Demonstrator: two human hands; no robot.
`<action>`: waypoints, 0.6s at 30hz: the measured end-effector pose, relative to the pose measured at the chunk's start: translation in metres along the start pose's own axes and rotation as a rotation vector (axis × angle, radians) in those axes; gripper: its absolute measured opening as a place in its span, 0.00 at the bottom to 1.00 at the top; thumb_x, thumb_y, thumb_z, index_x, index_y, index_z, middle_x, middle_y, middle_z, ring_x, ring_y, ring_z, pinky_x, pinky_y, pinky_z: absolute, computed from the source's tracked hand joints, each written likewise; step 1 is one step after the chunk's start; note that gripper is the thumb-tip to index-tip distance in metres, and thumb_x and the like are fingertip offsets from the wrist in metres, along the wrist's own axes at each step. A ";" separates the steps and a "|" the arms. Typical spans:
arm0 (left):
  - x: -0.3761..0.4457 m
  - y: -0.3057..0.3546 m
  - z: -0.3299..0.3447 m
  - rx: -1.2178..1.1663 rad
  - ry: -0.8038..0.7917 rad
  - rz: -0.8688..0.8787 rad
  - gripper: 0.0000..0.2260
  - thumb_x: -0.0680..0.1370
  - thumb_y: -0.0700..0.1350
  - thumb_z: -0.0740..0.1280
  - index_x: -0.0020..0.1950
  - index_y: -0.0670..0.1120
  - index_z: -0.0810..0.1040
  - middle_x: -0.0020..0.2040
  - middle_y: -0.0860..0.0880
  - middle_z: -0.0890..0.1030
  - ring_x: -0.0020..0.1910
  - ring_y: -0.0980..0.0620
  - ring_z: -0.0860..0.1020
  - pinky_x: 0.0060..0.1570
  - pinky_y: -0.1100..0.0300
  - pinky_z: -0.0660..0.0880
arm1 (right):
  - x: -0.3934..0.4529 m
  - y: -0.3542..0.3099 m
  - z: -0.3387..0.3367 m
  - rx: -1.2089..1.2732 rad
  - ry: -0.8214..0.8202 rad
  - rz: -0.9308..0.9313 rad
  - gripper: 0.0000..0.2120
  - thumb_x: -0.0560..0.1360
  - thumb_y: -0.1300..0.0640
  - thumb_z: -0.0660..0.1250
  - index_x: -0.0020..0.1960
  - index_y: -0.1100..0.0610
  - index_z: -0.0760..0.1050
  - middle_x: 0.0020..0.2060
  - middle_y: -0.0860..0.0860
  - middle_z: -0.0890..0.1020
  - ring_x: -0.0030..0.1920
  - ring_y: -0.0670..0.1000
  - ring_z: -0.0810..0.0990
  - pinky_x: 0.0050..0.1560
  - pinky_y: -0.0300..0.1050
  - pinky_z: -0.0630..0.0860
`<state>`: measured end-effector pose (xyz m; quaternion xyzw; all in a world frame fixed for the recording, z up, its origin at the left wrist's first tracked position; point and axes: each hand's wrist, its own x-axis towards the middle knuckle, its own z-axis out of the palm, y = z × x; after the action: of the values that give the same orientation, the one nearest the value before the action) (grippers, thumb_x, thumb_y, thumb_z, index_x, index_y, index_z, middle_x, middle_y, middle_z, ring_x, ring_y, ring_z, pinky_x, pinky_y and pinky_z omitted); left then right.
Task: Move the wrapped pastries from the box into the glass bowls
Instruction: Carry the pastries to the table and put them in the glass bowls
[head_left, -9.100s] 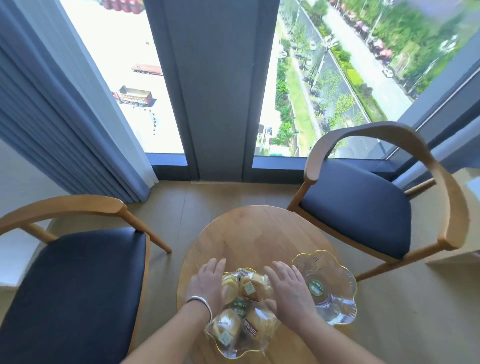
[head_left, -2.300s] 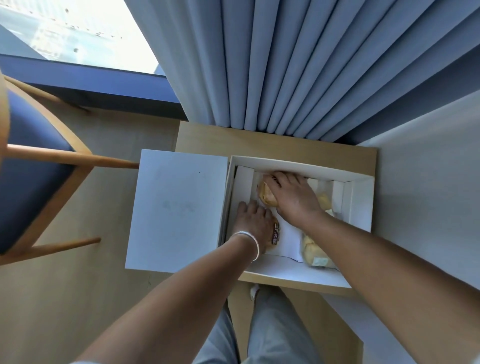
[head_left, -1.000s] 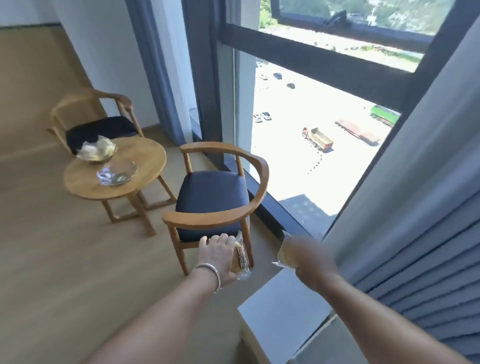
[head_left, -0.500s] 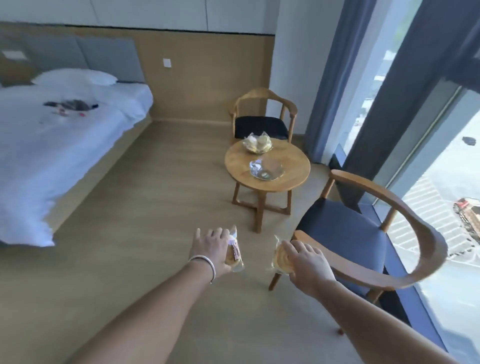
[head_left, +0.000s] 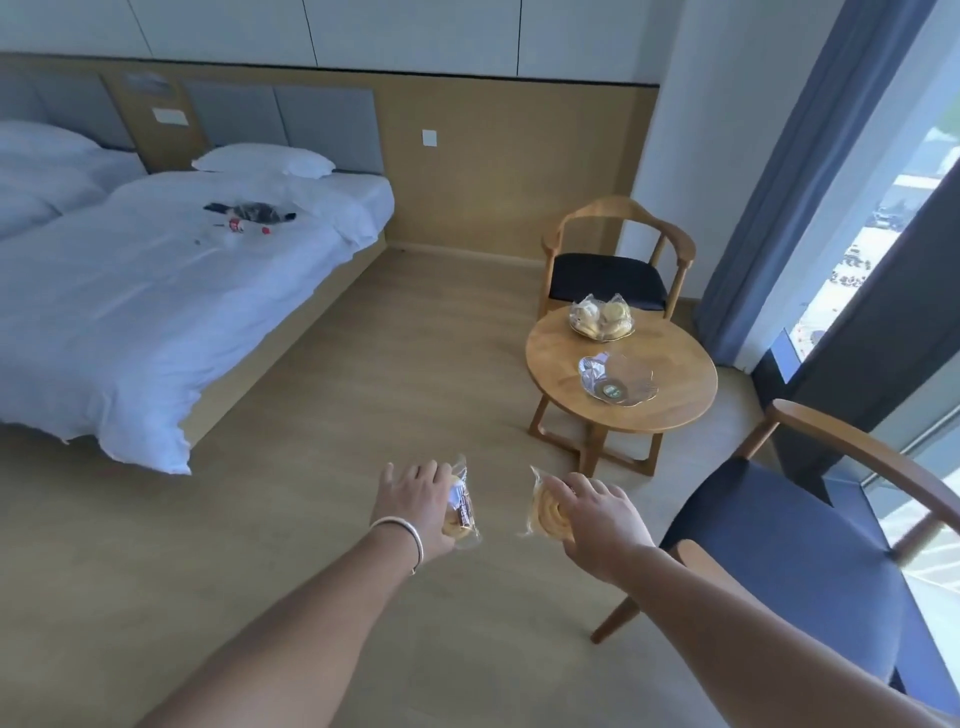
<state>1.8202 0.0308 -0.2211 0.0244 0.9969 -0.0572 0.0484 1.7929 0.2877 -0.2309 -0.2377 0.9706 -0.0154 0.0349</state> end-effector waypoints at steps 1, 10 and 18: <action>0.007 -0.001 0.001 -0.005 -0.005 -0.011 0.30 0.66 0.66 0.66 0.59 0.51 0.64 0.56 0.53 0.71 0.57 0.49 0.72 0.62 0.47 0.61 | 0.009 0.001 0.001 -0.004 -0.005 -0.015 0.39 0.73 0.52 0.68 0.77 0.45 0.49 0.67 0.48 0.69 0.66 0.53 0.69 0.66 0.47 0.64; 0.105 -0.006 0.006 -0.001 -0.053 -0.097 0.30 0.66 0.65 0.66 0.61 0.51 0.64 0.57 0.52 0.71 0.58 0.49 0.72 0.61 0.48 0.64 | 0.128 0.046 0.010 -0.003 -0.021 -0.131 0.39 0.72 0.52 0.68 0.76 0.46 0.50 0.67 0.48 0.69 0.65 0.52 0.70 0.66 0.47 0.66; 0.209 0.003 -0.017 0.007 -0.061 -0.107 0.33 0.66 0.64 0.68 0.64 0.51 0.63 0.59 0.52 0.70 0.61 0.49 0.71 0.66 0.46 0.62 | 0.224 0.117 -0.009 -0.029 0.013 -0.149 0.42 0.73 0.54 0.67 0.78 0.46 0.45 0.66 0.49 0.69 0.67 0.52 0.69 0.67 0.46 0.64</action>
<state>1.6105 0.0443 -0.2253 -0.0307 0.9946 -0.0639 0.0756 1.5406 0.2877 -0.2406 -0.3099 0.9505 -0.0055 0.0237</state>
